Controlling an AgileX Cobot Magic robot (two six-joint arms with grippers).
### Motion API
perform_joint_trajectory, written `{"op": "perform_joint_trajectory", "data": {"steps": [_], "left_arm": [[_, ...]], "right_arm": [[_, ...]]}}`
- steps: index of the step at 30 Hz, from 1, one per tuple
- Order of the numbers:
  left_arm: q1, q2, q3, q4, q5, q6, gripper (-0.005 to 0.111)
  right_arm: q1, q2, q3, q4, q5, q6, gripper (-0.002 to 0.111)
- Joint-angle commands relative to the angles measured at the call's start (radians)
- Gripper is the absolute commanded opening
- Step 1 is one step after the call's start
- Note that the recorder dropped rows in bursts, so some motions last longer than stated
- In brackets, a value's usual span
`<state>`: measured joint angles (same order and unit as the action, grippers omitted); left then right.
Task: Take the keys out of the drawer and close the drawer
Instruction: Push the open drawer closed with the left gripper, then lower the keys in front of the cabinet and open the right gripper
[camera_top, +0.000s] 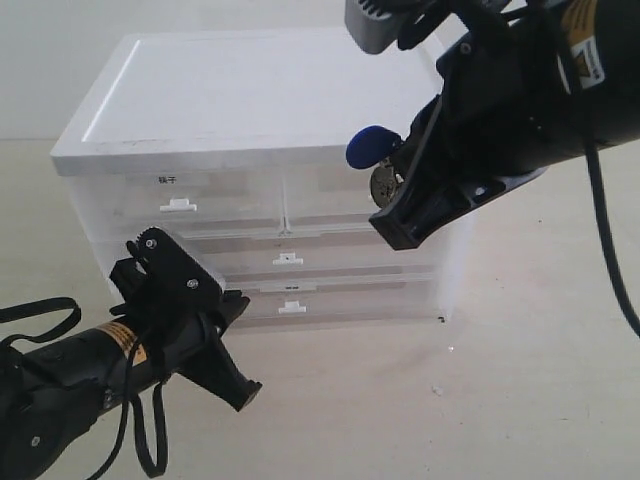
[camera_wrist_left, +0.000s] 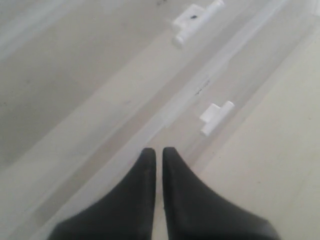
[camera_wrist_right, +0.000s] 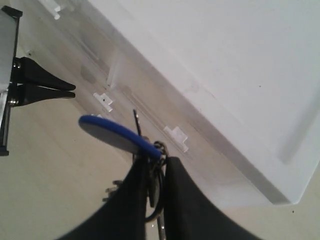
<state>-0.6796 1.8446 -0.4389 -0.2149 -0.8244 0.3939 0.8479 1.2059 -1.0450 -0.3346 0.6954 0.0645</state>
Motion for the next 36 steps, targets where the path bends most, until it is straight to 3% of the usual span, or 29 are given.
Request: {"op": "perform_joint_trajectory", "data": {"steps": [1, 3, 5, 8, 10, 12, 15, 22, 26, 32, 36], "left_arm": [[-0.012, -0.018, 0.003, 0.099, 0.004, -0.082, 0.004], [-0.044, -0.029, -0.003, 0.328, 0.112, -0.085, 0.004], [-0.062, -0.017, -0.039, 0.356, 0.218, -0.091, 0.004], [-0.059, 0.010, -0.075, 0.262, 0.246, -0.041, 0.004], [-0.059, 0.033, -0.119, 0.041, 0.223, 0.152, 0.004], [-0.059, 0.052, -0.145, -0.054, 0.219, 0.264, 0.004], [-0.059, 0.057, -0.149, -0.123, 0.173, 0.288, 0.004], [-0.079, 0.041, -0.137, -0.136, 0.187, 0.288, 0.004], [-0.142, -0.037, -0.095, -0.133, 0.189, 0.288, 0.004], [-0.234, -0.272, 0.000, -0.133, 0.189, 0.288, 0.004], [-0.243, -0.464, 0.076, -0.164, 0.189, 0.288, 0.004]], "right_arm": [[0.002, -0.010, -0.003, 0.011, -0.007, -0.017, 0.000], [0.002, -0.010, -0.003, 0.011, -0.007, -0.017, 0.000], [0.002, -0.010, -0.003, 0.016, -0.005, -0.019, 0.000], [0.002, -0.010, -0.003, 0.018, 0.006, -0.021, 0.000], [0.002, -0.010, -0.003, 0.018, 0.006, -0.021, 0.000], [0.002, -0.010, -0.003, 0.018, 0.003, -0.021, 0.000], [0.002, -0.010, -0.003, 0.018, 0.001, -0.023, 0.000], [0.002, -0.010, -0.003, 0.028, 0.012, -0.031, 0.000], [0.002, -0.010, -0.003, 0.119, 0.030, -0.131, 0.000], [0.002, -0.008, 0.013, 0.257, -0.005, -0.262, 0.000], [0.002, -0.008, 0.069, 0.335, -0.078, -0.356, 0.000]]}}
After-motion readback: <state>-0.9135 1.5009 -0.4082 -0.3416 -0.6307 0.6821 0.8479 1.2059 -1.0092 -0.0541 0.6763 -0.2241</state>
